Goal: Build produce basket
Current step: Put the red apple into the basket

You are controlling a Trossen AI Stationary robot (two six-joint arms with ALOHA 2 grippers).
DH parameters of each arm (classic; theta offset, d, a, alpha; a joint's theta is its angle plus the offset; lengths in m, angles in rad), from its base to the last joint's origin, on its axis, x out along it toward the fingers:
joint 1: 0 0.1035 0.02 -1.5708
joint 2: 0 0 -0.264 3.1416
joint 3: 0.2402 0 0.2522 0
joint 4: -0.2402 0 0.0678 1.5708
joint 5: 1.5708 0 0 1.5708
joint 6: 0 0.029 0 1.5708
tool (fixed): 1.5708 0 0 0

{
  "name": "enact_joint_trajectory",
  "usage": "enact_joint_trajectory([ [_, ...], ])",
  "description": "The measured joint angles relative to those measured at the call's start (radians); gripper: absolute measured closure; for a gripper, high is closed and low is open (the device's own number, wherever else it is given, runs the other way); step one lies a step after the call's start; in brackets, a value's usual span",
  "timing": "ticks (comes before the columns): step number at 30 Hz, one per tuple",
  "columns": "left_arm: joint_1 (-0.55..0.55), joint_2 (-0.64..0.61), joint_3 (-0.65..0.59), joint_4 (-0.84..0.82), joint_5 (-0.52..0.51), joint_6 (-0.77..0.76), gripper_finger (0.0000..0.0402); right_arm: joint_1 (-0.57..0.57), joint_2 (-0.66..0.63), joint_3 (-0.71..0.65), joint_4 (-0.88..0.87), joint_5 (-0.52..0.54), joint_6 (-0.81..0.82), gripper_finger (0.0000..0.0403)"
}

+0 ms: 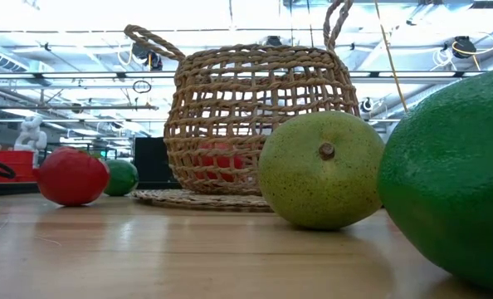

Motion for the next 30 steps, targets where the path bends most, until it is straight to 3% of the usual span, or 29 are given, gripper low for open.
enact_joint_trajectory([
  [21, -0.002, 0.0, 0.0, -0.007, 0.0, 0.02, 0.0003, -0.22, 0.0, 0.0, -0.003, 0.055, -0.224, 0.0255],
  [30, -0.002, 0.0, 0.0, -0.009, 0.0, 0.021, 0.0003, -0.241, -0.074, 0.0, 0.037, 0.108, -0.254, 0.0255],
])
